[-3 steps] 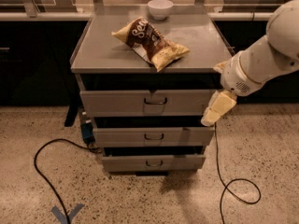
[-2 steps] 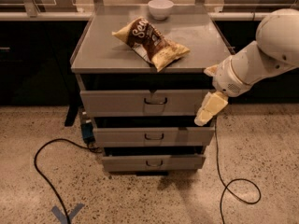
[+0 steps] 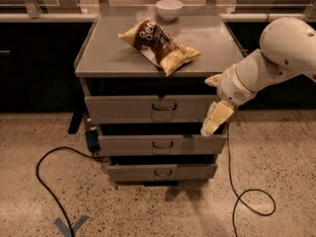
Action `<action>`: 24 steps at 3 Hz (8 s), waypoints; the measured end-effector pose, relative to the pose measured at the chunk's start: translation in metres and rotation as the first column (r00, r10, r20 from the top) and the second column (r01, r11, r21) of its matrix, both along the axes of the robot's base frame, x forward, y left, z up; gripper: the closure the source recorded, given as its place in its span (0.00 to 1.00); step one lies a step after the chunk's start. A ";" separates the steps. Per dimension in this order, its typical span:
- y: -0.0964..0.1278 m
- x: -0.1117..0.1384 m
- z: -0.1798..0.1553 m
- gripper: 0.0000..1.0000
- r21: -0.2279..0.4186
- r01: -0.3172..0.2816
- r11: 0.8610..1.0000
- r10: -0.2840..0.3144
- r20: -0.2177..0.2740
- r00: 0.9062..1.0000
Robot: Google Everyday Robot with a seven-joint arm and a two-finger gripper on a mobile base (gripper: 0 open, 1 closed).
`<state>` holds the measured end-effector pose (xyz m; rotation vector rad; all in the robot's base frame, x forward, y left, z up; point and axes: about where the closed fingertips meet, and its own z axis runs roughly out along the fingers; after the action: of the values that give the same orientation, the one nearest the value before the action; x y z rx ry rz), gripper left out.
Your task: Open top drawer
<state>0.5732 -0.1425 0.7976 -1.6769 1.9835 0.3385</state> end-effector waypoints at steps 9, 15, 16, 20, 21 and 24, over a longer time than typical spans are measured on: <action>0.078 0.098 -0.143 0.00 -0.060 -0.049 0.997 0.047 -0.040 0.998; 0.079 0.062 -0.135 0.00 -0.052 -0.057 0.997 0.046 -0.189 0.981; 0.080 0.063 -0.136 0.00 -0.051 -0.056 0.997 0.046 -0.191 0.980; 0.075 0.005 -0.136 0.00 -0.028 -0.083 0.996 0.073 -0.263 0.962; 0.074 -0.013 -0.134 0.00 -0.028 -0.088 0.996 0.078 -0.271 0.959; 0.058 -0.098 -0.095 0.00 -0.038 -0.002 0.999 -0.009 -0.288 0.958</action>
Offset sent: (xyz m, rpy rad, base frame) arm 0.0154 0.0662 -0.0562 0.0272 -0.0189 0.1038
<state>0.4750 -0.0846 0.7029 -1.7279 2.2128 0.5757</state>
